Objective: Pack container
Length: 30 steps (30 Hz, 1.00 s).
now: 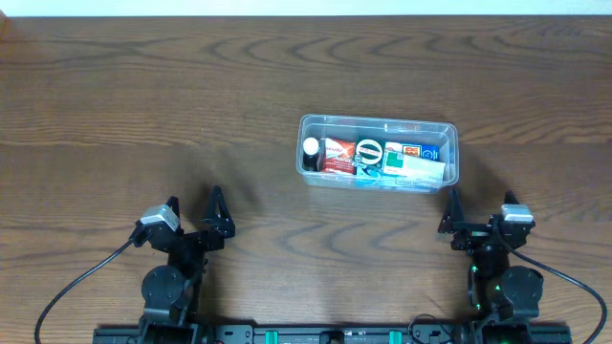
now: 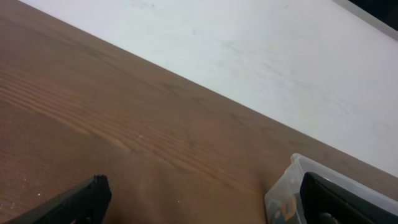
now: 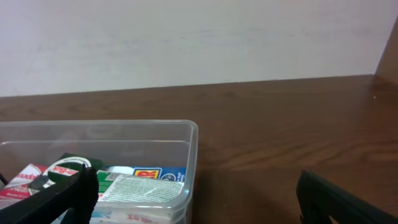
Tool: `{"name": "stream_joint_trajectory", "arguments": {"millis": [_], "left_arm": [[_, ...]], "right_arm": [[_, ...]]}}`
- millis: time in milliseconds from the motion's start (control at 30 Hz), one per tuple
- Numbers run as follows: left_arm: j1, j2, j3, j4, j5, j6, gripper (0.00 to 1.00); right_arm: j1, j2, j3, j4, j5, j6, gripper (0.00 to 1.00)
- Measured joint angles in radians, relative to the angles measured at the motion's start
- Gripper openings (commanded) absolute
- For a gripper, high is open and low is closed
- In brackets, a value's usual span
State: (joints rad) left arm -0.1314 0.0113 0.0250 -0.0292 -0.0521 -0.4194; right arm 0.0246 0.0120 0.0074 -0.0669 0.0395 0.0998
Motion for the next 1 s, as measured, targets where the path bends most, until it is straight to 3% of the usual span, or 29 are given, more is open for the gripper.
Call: {"name": "stream_joint_trajectory", "arguments": {"millis": [1000], "left_arm": [[0.0,0.0,0.0,0.0,0.0,0.0,0.98]], "right_arm": [[0.0,0.0,0.0,0.0,-0.014,-0.033,0.99]]}}
